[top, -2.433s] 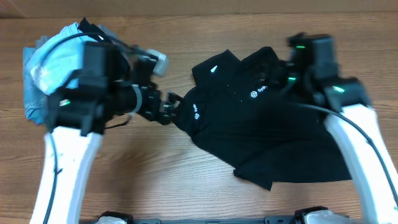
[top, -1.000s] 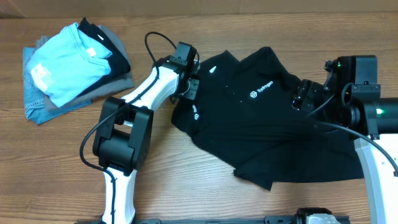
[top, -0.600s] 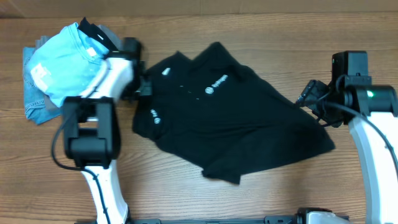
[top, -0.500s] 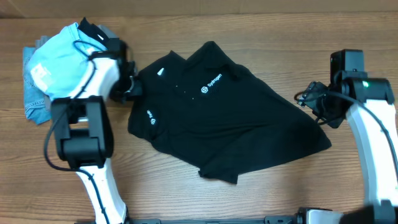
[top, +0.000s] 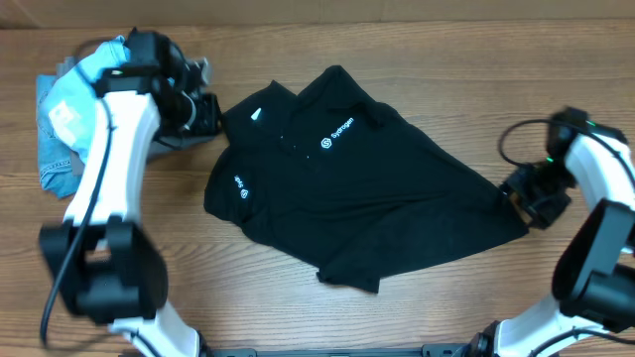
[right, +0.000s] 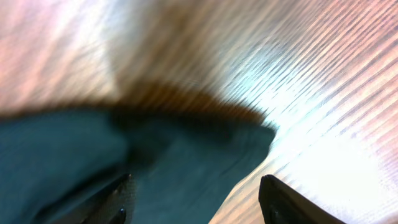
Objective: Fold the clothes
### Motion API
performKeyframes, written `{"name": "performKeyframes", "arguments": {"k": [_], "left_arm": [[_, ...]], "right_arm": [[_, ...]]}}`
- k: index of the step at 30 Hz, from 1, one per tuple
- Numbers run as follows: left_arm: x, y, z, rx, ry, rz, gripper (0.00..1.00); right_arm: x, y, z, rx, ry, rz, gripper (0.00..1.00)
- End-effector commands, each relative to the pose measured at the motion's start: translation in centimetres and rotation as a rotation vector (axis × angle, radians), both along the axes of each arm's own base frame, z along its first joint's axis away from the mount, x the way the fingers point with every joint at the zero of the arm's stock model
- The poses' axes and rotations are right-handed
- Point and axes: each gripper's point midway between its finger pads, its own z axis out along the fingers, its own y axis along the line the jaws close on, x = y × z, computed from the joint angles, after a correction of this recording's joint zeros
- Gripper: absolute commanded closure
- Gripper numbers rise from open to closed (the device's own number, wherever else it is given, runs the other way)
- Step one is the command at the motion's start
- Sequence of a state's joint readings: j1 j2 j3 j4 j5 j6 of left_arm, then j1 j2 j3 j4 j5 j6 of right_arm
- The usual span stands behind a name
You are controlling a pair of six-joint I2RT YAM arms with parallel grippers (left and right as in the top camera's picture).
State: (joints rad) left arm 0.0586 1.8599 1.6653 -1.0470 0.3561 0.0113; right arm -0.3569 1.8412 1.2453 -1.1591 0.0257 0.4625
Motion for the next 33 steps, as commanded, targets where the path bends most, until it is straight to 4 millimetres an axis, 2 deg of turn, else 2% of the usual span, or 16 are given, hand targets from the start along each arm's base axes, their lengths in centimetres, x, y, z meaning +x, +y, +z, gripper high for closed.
{"name": "performKeyframes", "arguments": {"k": [1,4,8,10,12,14,15,18,23,24,25,27,28,29,32,33], "left_arm": [[-0.8,-0.9,6.6,-0.012,-0.156,-0.037,0.66],[-2.2,-0.9,9.5,-0.008,-0.217,-0.037,0.63],[-3.1,-1.0,11.1,-0.005,-0.250,-0.038,0.60],[-3.4,-1.0,11.2,-0.006,-0.249,-0.037,0.59],[-3.6,-1.0,11.1,-0.007,-0.237,-0.037,0.59],[-3.9,-1.0,10.9,-0.008,-0.222,-0.037,0.59],[-4.1,-1.0,10.8,-0.008,-0.213,-0.037,0.59],[-4.1,-1.0,10.7,-0.009,-0.211,-0.037,0.58],[-4.2,-1.1,10.7,-0.009,-0.208,-0.038,0.57],[-4.2,-1.2,10.7,-0.009,-0.206,-0.040,0.56],[-4.3,-1.3,10.7,-0.010,-0.204,-0.043,0.56],[-4.4,-1.5,10.6,-0.011,-0.200,-0.049,0.53],[-4.4,-1.6,10.6,-0.010,-0.197,-0.050,0.53],[-4.5,-1.7,10.5,-0.010,-0.195,-0.055,0.50],[-4.7,-1.8,10.5,-0.012,-0.187,-0.056,0.25],[-4.8,-1.8,10.4,-0.013,-0.183,-0.056,0.08]], "right_arm": [[-0.6,-0.3,-0.9,0.120,-0.042,-0.029,0.28],[-2.1,-1.0,-2.4,0.129,-0.028,-0.085,0.22],[-2.3,1.0,-4.2,0.231,-0.083,-0.099,0.27],[-2.3,1.3,-4.9,0.235,-0.098,-0.096,0.41],[-2.6,0.6,-5.3,0.190,-0.082,-0.108,0.66],[-2.6,-1.1,-5.1,0.114,-0.069,-0.154,0.90],[-1.7,-2.7,-4.4,0.070,-0.092,-0.194,0.96],[2.5,-5.9,-0.9,0.026,-0.227,-0.221,0.96],[9.4,-10.9,8.4,-0.113,-0.478,-0.090,0.96],[10.2,-11.5,10.1,-0.143,-0.512,-0.077,0.74],[10.8,-12.0,11.5,-0.163,-0.540,-0.074,0.44],[11.4,-12.4,13.3,-0.180,-0.570,-0.073,0.12],[11.3,-12.5,13.7,-0.181,-0.570,-0.076,0.00],[11.0,-12.5,13.8,-0.176,-0.561,-0.079,0.00],[9.4,-11.8,13.1,-0.139,-0.494,-0.092,0.00],[8.9,-11.3,12.8,-0.117,-0.470,-0.098,0.00]]}}
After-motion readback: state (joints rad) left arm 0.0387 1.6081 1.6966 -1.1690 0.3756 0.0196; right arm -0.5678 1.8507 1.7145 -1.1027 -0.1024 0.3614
